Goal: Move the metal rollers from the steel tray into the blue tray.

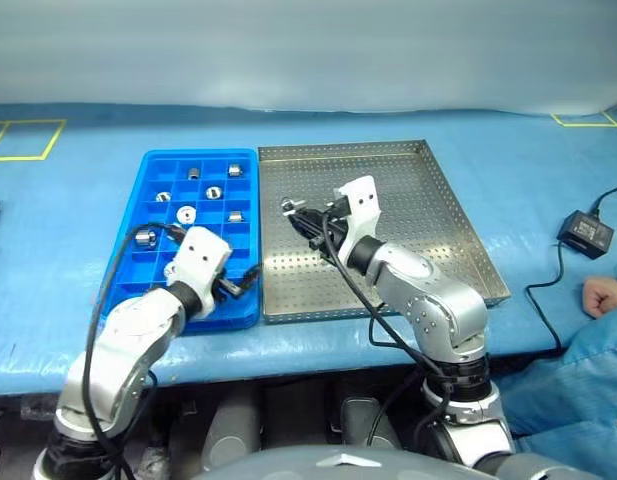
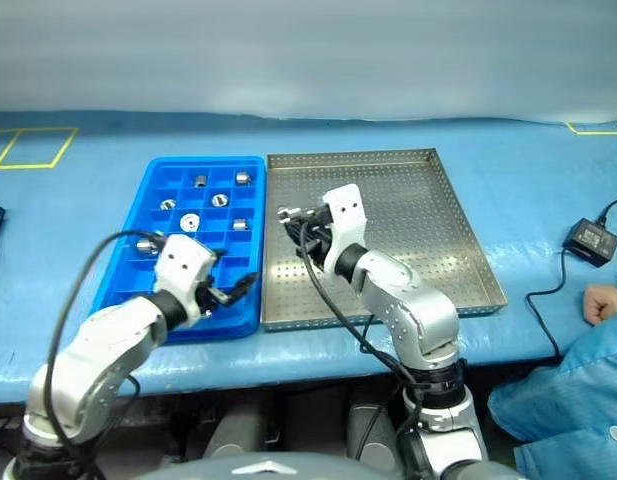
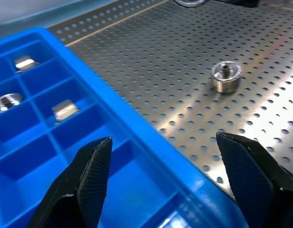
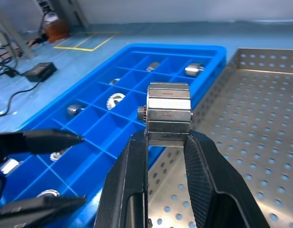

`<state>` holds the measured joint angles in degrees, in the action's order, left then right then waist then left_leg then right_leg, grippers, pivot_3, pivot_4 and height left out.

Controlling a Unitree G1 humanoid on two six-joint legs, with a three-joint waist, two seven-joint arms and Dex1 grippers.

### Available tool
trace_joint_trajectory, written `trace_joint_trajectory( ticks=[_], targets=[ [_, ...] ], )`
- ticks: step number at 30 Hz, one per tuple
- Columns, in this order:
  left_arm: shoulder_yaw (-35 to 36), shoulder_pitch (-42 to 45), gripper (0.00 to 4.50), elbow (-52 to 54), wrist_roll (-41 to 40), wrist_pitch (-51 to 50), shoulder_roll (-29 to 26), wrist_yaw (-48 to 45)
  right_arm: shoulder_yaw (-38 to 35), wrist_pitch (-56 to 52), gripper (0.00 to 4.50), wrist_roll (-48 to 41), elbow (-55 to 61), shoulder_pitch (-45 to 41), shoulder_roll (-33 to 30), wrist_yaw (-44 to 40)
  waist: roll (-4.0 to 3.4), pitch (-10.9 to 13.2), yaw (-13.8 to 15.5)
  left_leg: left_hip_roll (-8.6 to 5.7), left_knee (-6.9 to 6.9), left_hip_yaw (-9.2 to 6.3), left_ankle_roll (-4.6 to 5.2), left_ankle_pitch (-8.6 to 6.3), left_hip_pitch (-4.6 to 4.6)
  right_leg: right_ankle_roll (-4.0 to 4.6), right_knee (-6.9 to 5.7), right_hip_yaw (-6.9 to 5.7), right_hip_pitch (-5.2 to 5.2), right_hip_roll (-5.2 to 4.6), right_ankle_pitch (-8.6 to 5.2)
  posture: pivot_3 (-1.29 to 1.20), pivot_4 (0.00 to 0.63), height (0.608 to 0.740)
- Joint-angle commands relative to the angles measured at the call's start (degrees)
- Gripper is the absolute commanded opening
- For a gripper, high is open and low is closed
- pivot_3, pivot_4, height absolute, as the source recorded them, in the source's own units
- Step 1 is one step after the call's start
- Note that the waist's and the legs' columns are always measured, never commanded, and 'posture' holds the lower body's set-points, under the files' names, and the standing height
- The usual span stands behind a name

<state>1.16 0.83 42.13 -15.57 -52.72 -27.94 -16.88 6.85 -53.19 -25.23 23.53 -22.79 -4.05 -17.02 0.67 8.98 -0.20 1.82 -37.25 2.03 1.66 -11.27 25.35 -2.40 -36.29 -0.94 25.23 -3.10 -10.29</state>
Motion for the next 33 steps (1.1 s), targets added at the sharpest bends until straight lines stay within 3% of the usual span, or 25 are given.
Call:
trace_joint_trajectory(
  ticks=[1,12,25,26,29,33],
  targets=[
    [4.4,-0.7,3.82,4.8,1.8,-3.1,-1.2,2.7,2.8,2.0,0.72,-0.2,-2.5,-3.1,1.8,-1.2,0.00,0.0,0.4,-0.05,0.00,0.02,0.00,0.00,0.00,0.00,0.01,0.01,0.01,0.00,0.00,0.14,0.150,0.740],
    [6.6,-7.6,3.82,9.4,2.4,-4.4,1.7,5.8,11.0,15.1,0.72,7.5,-26.0,-11.2,8.7,-4.6,0.07,0.0,3.4,-0.15,0.11,0.03,-0.05,0.02,0.04,0.01,0.03,0.00,0.10,0.05,0.00,0.28,0.150,0.740],
    [4.2,-8.8,3.82,10.1,2.0,-3.8,3.0,5.6,7.0,22.8,0.72,11.2,-42.4,-17.2,13.2,-3.6,0.08,0.0,5.8,-0.14,0.17,-0.04,-0.11,0.00,0.07,0.02,0.18,-0.10,0.16,0.04,0.01,0.29,0.150,0.740],
    [4.1,-8.5,3.82,9.9,2.0,-3.8,3.0,5.5,7.2,23.1,1.45,11.7,-42.7,-17.2,13.2,-3.7,0.08,0.0,5.8,-0.14,0.17,-0.03,-0.11,0.00,0.11,0.02,0.19,-0.09,0.15,0.04,0.01,0.29,0.150,0.740],
    [3.5,-7.7,3.82,9.6,1.8,-3.8,3.0,5.2,7.7,24.5,2.35,12.5,-40.9,-16.3,13.0,-4.1,0.07,0.0,5.7,-0.14,0.17,-0.03,-0.11,0.00,0.12,0.02,0.19,-0.10,0.15,0.05,0.01,0.28,0.150,0.740],
    [1.8,-6.1,3.82,8.4,1.5,-3.4,3.5,4.9,6.1,23.4,2.35,11.5,-34.8,-14.8,11.9,-3.5,0.07,0.0,5.6,-0.14,0.19,-0.03,-0.11,0.01,0.14,0.02,0.18,-0.10,0.17,0.05,0.01,0.26,0.150,0.740]
  ],
)
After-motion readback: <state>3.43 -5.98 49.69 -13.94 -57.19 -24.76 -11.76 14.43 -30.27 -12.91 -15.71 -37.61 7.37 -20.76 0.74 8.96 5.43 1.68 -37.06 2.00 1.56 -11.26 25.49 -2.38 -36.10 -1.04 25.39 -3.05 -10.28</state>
